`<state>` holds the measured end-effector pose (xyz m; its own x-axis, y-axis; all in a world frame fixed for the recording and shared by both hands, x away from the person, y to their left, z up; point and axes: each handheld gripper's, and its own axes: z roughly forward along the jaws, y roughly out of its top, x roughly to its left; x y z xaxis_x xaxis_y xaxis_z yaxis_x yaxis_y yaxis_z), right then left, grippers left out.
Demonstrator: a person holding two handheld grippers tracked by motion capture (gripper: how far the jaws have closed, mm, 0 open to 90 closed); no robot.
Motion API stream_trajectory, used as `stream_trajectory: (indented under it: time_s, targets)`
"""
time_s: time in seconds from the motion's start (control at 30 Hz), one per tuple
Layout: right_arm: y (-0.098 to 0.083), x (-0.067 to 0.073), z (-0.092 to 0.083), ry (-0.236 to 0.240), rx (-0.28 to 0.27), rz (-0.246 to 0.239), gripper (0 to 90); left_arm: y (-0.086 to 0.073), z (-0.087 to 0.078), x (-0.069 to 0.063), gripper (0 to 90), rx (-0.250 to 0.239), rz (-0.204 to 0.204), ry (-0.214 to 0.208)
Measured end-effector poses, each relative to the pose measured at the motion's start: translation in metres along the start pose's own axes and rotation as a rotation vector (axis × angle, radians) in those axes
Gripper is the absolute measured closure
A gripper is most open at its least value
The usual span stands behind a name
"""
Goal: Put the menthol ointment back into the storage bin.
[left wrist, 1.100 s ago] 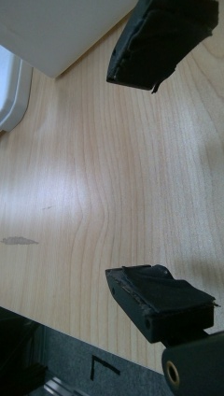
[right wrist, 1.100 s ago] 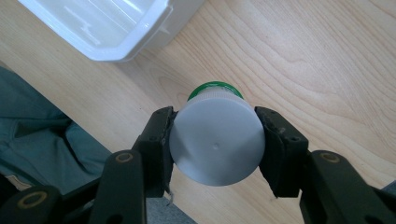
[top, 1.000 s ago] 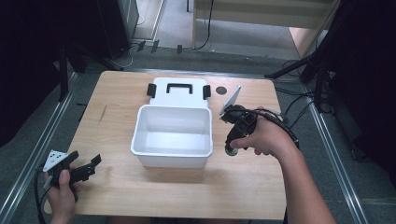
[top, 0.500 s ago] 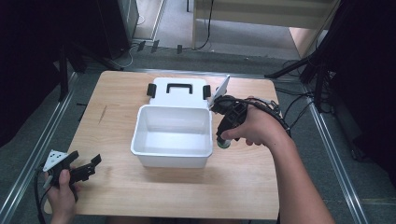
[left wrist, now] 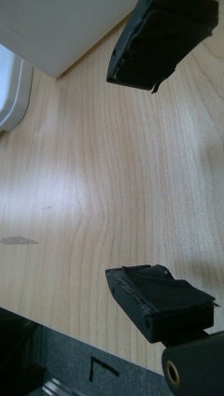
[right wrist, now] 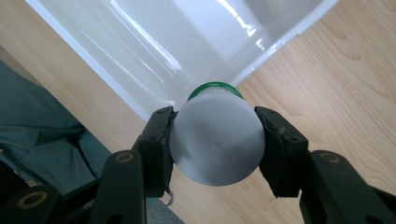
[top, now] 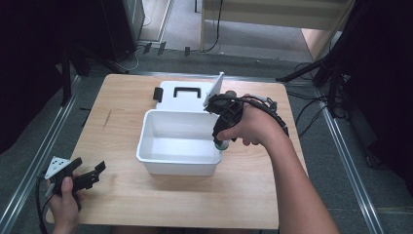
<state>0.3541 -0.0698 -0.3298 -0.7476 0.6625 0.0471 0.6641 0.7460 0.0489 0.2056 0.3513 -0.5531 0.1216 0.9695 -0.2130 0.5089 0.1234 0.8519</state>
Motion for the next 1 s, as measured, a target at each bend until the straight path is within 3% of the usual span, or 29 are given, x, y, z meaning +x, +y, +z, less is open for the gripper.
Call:
stream_trajectory:
  time_s: [0.47,1.0]
  targets:
    - [0.034,0.020,0.013,0.010,-0.015,-0.069,51.4,0.000,0.000,0.000,7.4,0.001,-0.001,-0.004]
    - [0.052,0.027,0.042,0.000,-0.029,-0.106,51.3,0.000,0.000,0.001,7.4,0.005,0.000,-0.005]
